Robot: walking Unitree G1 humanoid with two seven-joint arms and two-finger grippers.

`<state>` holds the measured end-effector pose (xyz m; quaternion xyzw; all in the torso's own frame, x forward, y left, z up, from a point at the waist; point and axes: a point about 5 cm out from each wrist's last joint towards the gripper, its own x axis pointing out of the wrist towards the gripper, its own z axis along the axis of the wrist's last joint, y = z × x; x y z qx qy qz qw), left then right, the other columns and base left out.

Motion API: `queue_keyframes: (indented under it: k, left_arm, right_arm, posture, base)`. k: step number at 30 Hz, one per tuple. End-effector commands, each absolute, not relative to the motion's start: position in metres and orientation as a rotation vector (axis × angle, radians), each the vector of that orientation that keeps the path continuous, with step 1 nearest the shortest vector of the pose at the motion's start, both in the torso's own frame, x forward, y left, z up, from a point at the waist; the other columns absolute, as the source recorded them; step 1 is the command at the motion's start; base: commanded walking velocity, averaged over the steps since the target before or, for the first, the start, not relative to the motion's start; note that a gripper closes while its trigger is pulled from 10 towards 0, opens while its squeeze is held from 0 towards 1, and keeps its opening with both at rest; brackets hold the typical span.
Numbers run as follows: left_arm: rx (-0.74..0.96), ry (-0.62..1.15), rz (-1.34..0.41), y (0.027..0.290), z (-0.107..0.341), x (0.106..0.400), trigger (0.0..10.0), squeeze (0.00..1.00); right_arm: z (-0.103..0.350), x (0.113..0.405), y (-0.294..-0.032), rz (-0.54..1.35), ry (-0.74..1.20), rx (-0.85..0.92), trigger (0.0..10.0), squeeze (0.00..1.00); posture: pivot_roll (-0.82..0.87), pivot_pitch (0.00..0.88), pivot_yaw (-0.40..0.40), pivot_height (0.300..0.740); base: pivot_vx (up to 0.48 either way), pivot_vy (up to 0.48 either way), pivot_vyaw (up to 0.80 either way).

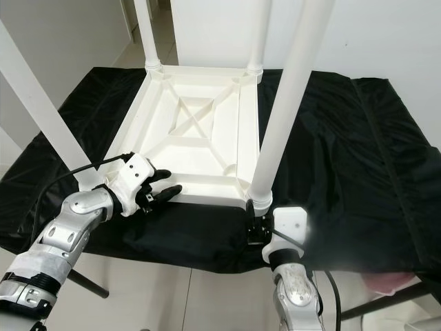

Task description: Building children table

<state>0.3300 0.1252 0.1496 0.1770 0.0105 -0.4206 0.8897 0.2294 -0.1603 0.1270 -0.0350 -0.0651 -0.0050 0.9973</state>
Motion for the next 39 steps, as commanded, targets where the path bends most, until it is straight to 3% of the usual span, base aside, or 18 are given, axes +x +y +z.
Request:
queue_keyframes:
  k: [1,13,20,21,22,23,28,29,39]
  left_arm:
    - [0.384,0.060,-0.978,0.126,0.144,0.326,10.0,0.00]
    - [0.278,0.046,-1.022,0.128,0.149,0.318,10.0,0.00]
    - [0.200,-0.061,-0.984,0.121,0.172,0.310,10.0,0.00]
    - [0.185,-0.067,-0.989,0.119,0.174,0.307,10.0,0.00]
    - [0.174,-0.069,-0.992,0.119,0.176,0.305,10.0,0.00]
    - [0.173,-0.063,-0.988,0.118,0.174,0.304,10.0,0.00]
    - [0.176,-0.051,-0.981,0.119,0.170,0.302,10.0,0.00]
    - [0.180,-0.039,-0.969,0.119,0.167,0.301,10.0,0.00]
    - [0.163,-0.024,-1.021,0.104,0.166,0.282,10.0,0.00]
  right_arm:
    - [0.124,0.229,-0.159,-0.018,-0.121,-0.064,10.0,0.00]
    - [0.126,0.230,-0.157,0.004,-0.142,-0.069,10.0,0.00]
    - [0.131,0.232,-0.152,0.079,-0.174,-0.044,10.0,0.00]
    - [0.133,0.233,-0.152,0.081,-0.177,-0.042,10.0,0.78]
    - [0.133,0.233,-0.152,0.082,-0.180,-0.042,10.0,0.78]
    - [0.134,0.234,-0.150,0.104,-0.185,-0.015,10.0,1.00]
    - [0.137,0.234,-0.149,0.120,-0.196,-0.013,10.0,1.00]
    - [0.142,0.240,-0.150,0.124,-0.212,-0.015,10.0,0.00]
    - [0.172,0.266,-0.139,0.111,-0.301,0.021,10.0,0.00]
  posture:
    - [-0.08,0.091,0.072,0.740]
    - [-0.07,0.104,0.062,0.740]
    - [-0.07,0.105,0.057,0.740]
    - [-0.07,0.107,0.056,0.740]
    - [-0.07,0.107,0.056,0.740]
    - [-0.06,0.106,0.049,0.740]
    - [-0.06,0.106,0.046,0.740]
    - [-0.06,0.105,0.043,0.740]
    - [-0.05,0.098,0.036,0.740]
  base:
    - [0.000,0.000,0.00]
    - [0.000,0.000,0.00]
    - [0.000,0.000,0.00]
    - [0.000,0.000,0.00]
    - [0.000,0.000,0.00]
    - [0.000,0.000,0.00]
    - [0.000,0.000,0.00]
    - [0.000,0.000,0.00]
    - [0.000,0.000,0.00]
